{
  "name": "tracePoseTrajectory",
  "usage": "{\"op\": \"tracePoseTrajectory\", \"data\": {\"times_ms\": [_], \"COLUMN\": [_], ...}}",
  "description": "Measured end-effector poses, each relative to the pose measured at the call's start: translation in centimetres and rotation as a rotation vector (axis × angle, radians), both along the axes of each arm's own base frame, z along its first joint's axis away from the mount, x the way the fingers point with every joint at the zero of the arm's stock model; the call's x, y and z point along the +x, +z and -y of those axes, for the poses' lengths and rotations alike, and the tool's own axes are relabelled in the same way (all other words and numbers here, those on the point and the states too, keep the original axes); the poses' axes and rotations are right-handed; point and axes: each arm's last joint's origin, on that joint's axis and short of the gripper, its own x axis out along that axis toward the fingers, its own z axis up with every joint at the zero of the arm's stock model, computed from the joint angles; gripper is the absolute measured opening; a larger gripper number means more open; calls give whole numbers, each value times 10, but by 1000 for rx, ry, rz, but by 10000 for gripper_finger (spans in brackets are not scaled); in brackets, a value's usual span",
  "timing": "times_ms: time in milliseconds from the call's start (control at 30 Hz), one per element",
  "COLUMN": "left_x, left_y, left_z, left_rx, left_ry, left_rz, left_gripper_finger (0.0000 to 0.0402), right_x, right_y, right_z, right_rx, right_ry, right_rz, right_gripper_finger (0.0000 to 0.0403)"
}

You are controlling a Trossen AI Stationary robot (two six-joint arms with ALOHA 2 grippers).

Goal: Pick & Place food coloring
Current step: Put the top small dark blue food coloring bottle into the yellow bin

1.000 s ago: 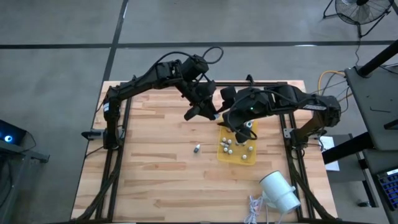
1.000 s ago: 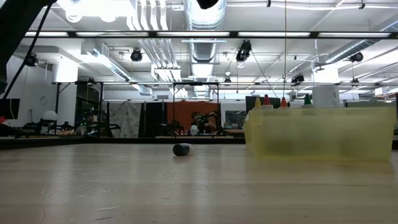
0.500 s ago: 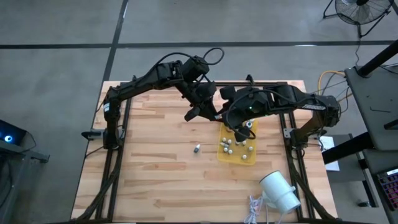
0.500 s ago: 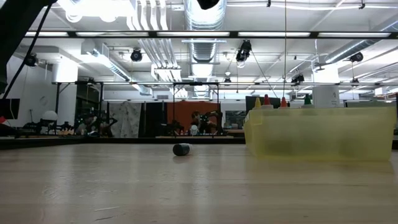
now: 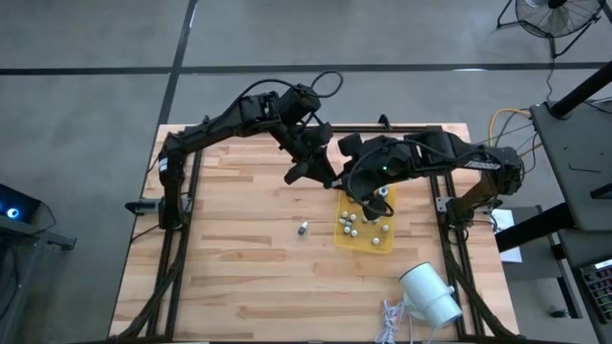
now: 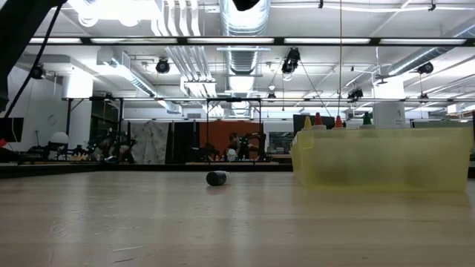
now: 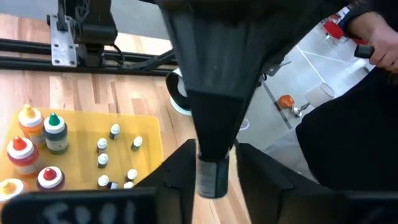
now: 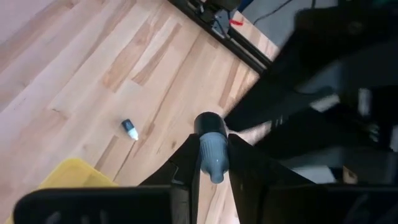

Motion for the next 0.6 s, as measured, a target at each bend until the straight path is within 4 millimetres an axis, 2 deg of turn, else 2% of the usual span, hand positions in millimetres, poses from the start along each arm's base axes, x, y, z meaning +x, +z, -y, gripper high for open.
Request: {"op": "tracePoseTrajectory", "data": {"times_ms": [267,600], "left_x": [-2,-14], "left_y": [1,-11], "left_z": [0,-6], "left_rx": [-5,-6], "left_ry": [7,6], "left_rz": [-11,-151], "left_gripper_finger": [165,178], "right_x": [0,-5], "right_y": [0,-11], "right_z": [0,0], "right_rx": [9,68], "right_ry": [-11,-70], "right_rz": [2,-99], "right_gripper_finger": [54,54]}}
